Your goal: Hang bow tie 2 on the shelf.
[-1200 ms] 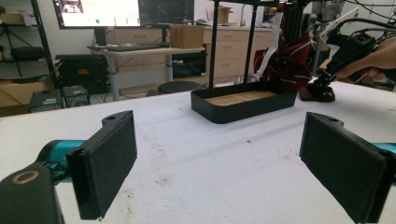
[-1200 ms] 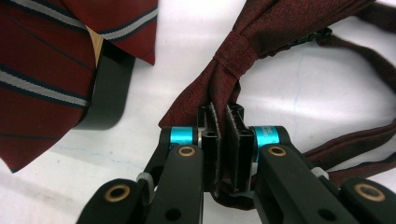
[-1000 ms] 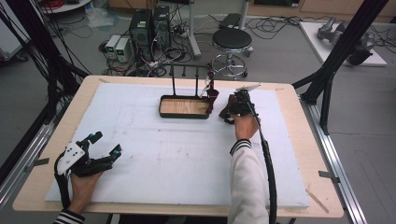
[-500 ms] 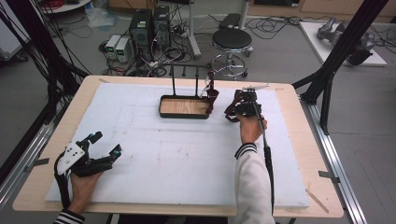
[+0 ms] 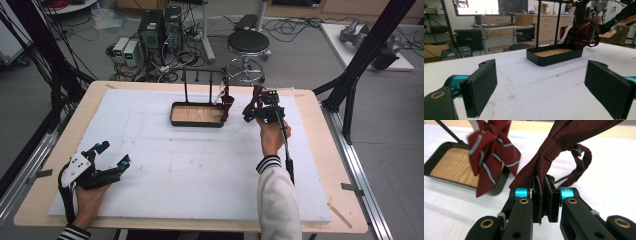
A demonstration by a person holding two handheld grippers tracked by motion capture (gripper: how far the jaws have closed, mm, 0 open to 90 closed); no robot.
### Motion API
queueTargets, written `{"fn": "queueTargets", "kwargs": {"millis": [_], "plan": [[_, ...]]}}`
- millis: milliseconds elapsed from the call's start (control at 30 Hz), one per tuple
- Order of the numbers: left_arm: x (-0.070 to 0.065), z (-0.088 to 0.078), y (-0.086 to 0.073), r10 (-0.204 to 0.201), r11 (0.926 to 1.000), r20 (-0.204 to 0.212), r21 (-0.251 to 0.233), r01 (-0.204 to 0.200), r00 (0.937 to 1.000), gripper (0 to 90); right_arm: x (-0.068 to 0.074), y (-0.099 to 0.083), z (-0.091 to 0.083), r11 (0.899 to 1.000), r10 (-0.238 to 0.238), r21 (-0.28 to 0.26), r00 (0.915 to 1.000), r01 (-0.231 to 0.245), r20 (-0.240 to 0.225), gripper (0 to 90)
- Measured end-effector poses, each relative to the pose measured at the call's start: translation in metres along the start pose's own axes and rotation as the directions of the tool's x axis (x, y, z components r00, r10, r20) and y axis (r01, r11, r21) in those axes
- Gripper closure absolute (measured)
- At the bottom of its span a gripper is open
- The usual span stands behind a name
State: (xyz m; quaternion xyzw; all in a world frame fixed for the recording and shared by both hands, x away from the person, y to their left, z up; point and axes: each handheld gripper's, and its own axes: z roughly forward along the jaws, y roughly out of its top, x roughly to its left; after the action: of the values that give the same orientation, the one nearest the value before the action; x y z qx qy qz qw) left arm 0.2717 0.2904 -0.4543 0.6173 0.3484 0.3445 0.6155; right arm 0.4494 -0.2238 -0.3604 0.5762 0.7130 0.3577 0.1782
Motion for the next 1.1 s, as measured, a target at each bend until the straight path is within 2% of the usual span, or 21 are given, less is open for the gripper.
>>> {"fn": "queueTargets", "kwargs": {"millis": [367, 633, 800, 867, 1100], "plan": [[0.0, 0.0, 0.0, 0.003, 1.0, -0.002, 0.0, -0.003, 1.0, 11.4, 0.017, 0.002, -0.02, 0.993, -0.065, -0.097, 0.9977, 0.063, -0.017, 85.8], [-0.001, 0.0, 0.0, 0.005, 1.0, -0.001, 0.0, -0.005, 1.0, 11.4, 0.024, 0.003, -0.037, 0.984, -0.084, -0.161, 0.9955, 0.076, -0.044, 85.7], [-0.001, 0.0, 0.0, 0.008, 1.0, -0.001, 0.002, -0.008, 1.0, 11.4, 0.03, 0.004, -0.05, 0.972, -0.107, -0.213, 0.9928, 0.094, -0.053, 85.7], [-0.001, 0.0, 0.0, 0.009, 1.0, -0.001, 0.003, -0.009, 1.0, 11.4, 0.032, 0.004, -0.055, 0.968, -0.108, -0.235, 0.9916, 0.089, -0.071, 85.7], [-0.001, 0.0, 0.0, 0.012, 0.9999, -0.003, 0.002, -0.012, 0.9999, 11.4, 0.04, 0.003, -0.063, 0.951, -0.141, -0.288, 0.9867, 0.113, -0.081, 85.7]]}}
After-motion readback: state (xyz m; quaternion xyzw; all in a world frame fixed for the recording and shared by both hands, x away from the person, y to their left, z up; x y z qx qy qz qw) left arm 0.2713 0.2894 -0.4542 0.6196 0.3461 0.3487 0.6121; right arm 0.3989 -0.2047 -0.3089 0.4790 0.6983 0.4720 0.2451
